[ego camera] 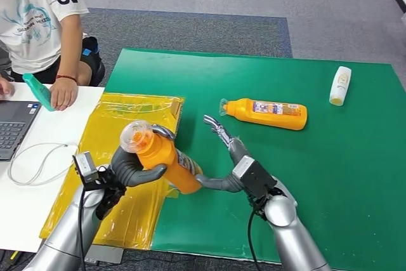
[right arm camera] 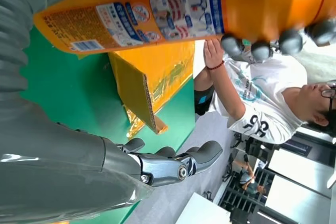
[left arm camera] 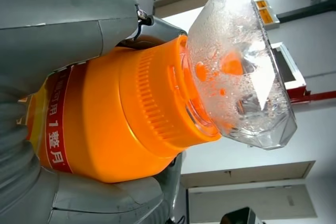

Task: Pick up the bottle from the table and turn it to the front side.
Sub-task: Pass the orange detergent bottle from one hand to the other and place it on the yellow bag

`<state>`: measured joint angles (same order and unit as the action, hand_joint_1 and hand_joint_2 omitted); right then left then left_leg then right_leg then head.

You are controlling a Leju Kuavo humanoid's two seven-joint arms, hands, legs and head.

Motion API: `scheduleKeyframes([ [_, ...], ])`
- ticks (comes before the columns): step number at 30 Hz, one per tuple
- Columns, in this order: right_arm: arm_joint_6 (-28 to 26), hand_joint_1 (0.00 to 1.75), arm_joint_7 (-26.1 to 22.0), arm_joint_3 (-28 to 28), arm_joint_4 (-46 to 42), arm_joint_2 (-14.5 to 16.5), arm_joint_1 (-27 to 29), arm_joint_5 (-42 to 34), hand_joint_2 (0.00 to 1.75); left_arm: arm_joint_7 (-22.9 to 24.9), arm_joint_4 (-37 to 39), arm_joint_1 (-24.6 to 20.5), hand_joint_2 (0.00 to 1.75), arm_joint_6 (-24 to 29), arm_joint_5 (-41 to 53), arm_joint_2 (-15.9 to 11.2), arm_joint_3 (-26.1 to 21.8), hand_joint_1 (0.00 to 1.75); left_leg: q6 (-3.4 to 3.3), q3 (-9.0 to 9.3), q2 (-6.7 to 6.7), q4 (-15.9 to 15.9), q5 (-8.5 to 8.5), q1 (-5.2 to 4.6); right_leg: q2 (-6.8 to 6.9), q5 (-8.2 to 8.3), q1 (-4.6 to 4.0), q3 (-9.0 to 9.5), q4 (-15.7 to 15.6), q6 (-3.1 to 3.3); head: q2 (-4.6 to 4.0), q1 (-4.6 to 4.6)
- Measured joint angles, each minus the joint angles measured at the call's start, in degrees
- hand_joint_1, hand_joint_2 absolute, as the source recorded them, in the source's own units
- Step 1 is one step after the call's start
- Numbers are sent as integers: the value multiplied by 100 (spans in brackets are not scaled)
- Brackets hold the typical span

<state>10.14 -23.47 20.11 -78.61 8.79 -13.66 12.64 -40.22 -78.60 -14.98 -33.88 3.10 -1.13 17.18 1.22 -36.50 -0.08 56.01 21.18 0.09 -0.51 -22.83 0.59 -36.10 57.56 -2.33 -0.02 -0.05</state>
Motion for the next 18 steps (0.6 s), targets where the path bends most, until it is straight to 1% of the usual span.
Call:
scheduleKeyframes([
  [6,92,0,-19,-215,61,0,-23,-228,175,0,-273,16,175,197,186,-85,151,175,0,0,0,0,0,0,0,0,0,0,0,0,1,-1],
  [10,177,0,-84,-432,86,-4,-42,-417,175,-1,-424,-13,175,506,554,-238,434,175,0,1,0,0,0,0,0,0,0,-1,0,0,0,0],
  [13,327,0,-130,-636,119,-19,-115,-641,175,0,-510,-153,175,574,784,-522,829,175,1,0,0,0,-1,0,-1,1,0,-3,0,1,-1,-1],
  [18,453,0,-177,-814,422,-33,-407,-790,175,-2,-680,-706,175,289,534,-1244,1699,175,6,2,1,0,-5,1,-2,4,-1,-3,2,5,1,-1],
])
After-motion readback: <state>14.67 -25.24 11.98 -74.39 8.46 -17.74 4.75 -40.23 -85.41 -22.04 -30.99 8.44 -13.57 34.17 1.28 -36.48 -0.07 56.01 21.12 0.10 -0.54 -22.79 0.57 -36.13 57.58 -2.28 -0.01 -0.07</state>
